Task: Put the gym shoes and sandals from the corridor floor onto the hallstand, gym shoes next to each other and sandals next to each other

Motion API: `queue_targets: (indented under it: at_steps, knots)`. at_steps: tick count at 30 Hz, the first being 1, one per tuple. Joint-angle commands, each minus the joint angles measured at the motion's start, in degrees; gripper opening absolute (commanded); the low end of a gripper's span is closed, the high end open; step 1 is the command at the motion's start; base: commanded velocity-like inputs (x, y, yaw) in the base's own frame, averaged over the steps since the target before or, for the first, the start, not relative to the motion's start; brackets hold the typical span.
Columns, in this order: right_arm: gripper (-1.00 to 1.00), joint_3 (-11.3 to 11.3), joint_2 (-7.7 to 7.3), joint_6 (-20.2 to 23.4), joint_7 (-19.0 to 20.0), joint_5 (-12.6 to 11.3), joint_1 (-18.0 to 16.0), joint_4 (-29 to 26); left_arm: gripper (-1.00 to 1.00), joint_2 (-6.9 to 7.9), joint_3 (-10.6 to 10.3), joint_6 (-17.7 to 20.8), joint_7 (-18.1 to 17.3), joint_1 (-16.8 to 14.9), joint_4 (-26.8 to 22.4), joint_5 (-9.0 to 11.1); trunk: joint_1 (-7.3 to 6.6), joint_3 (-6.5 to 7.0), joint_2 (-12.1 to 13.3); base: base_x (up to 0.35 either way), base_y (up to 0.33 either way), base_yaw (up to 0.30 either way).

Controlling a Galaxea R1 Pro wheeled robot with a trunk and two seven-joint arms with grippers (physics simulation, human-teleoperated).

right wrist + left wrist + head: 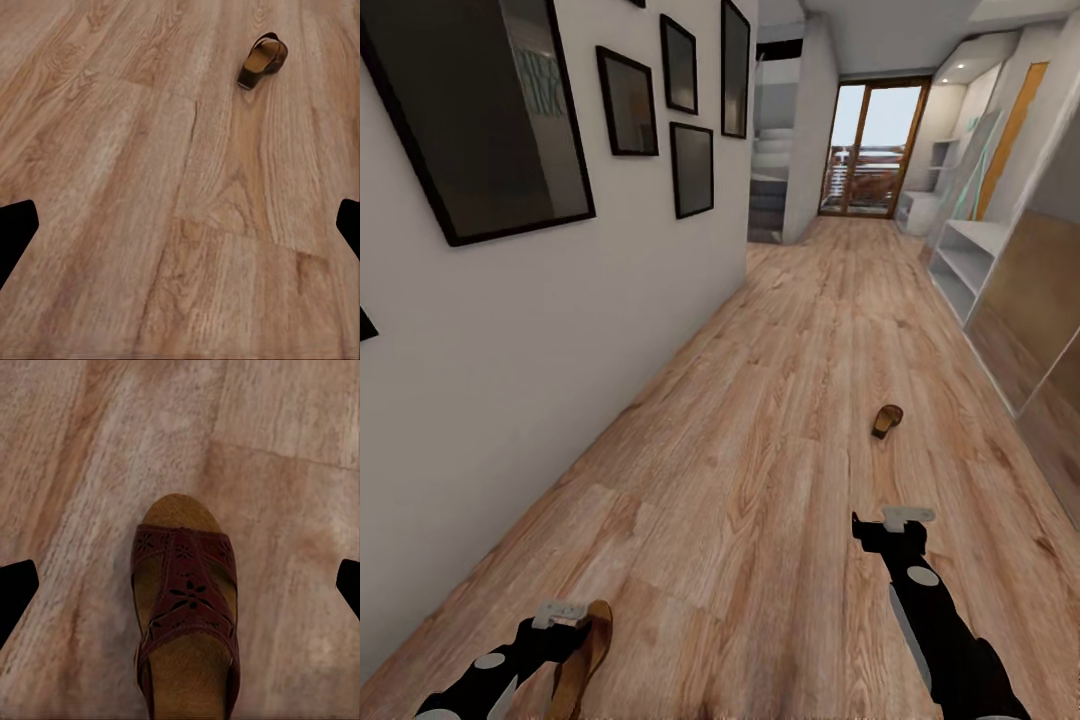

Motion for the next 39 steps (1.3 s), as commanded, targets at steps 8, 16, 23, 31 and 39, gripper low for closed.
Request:
queue_targets:
  at_steps: [8,16,23,31,39]
  knots:
    - [1.0,0.0,0.79,2.2,0.0,0.6,0.0,-0.4,1.0,0.15,0.6,-0.2,-0.2,0.0,0.1,-0.4,0.19,-2.55,-0.1,0.0,0.0,0.0]
    - [1.0,0.0,1.1,2.5,0.0,0.7,0.1,-0.3,1.0,0.07,0.8,-0.3,-0.1,0.2,0.1,-0.2,0.4,-5.05,-0.2,0.0,0.0,0.0]
    - [1.0,0.0,1.08,2.5,-0.1,0.7,0.1,-0.2,1.0,0.06,1.0,-0.4,0.0,0.3,0.2,-0.1,0.58,-7.24,-0.3,0.0,0.0,0.0]
    - [1.0,-0.1,1.08,2.5,-0.1,0.8,0.1,-0.2,1.0,0.05,1.0,-0.5,0.1,0.4,0.2,0.0,0.78,-9.73,-0.4,0.0,0.0,0.0]
    - [1.0,0.0,1.08,2.5,0.0,0.8,0.1,-0.2,1.0,0.05,1.1,-0.5,0.2,0.5,0.2,0.0,0.99,-11.82,-0.5,0.0,0.0,0.0]
